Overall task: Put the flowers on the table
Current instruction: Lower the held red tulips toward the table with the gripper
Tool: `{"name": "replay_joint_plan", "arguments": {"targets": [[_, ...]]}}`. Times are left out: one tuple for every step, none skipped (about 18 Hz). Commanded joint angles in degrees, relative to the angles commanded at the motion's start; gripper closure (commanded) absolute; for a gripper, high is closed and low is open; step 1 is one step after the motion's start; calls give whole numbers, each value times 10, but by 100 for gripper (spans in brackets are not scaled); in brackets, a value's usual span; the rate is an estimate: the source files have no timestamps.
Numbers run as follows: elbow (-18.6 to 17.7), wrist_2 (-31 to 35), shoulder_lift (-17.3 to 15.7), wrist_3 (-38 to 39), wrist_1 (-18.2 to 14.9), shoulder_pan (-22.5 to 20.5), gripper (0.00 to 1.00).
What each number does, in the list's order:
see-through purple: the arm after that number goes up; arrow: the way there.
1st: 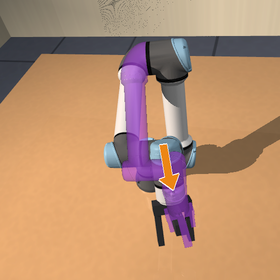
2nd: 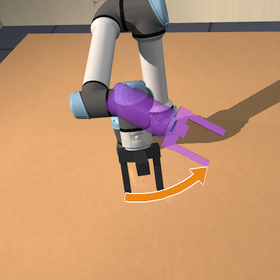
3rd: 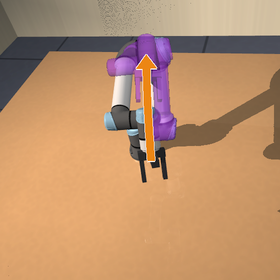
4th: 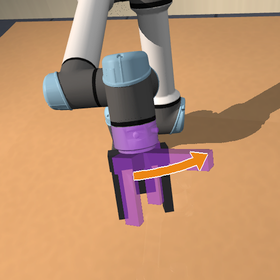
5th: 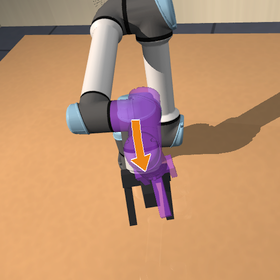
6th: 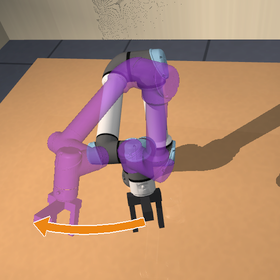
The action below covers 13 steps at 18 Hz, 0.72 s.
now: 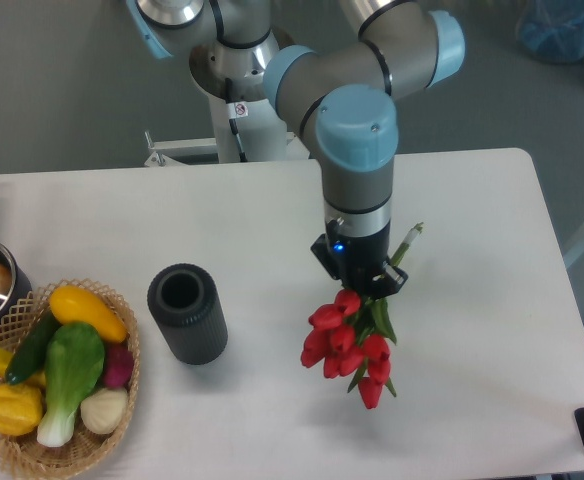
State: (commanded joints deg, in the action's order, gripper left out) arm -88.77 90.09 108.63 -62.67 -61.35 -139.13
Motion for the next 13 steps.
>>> {"name": "replay_joint_plan", "arguments": {"targets": [[-1, -2, 0, -1, -2, 1, 93], [0, -2, 0, -2, -6, 1, 93], [1, -3, -1, -1, -11, 4, 92], [1, -4, -1, 0, -11, 6, 92], [1, -4, 0, 0, -11, 7, 92], [2, -4, 0, 0, -12, 8, 92], [2, -4, -1, 0, -12, 8, 92], [2, -5, 0, -1, -12, 8, 92], [3, -8, 1, 0, -12, 6, 92], [3, -9, 1, 0, -13, 4, 92], [3, -9, 2, 0, -13, 3, 92], [1, -9, 3, -3, -14, 1, 92], [-2, -8, 3, -5, -21, -4, 92]]}}
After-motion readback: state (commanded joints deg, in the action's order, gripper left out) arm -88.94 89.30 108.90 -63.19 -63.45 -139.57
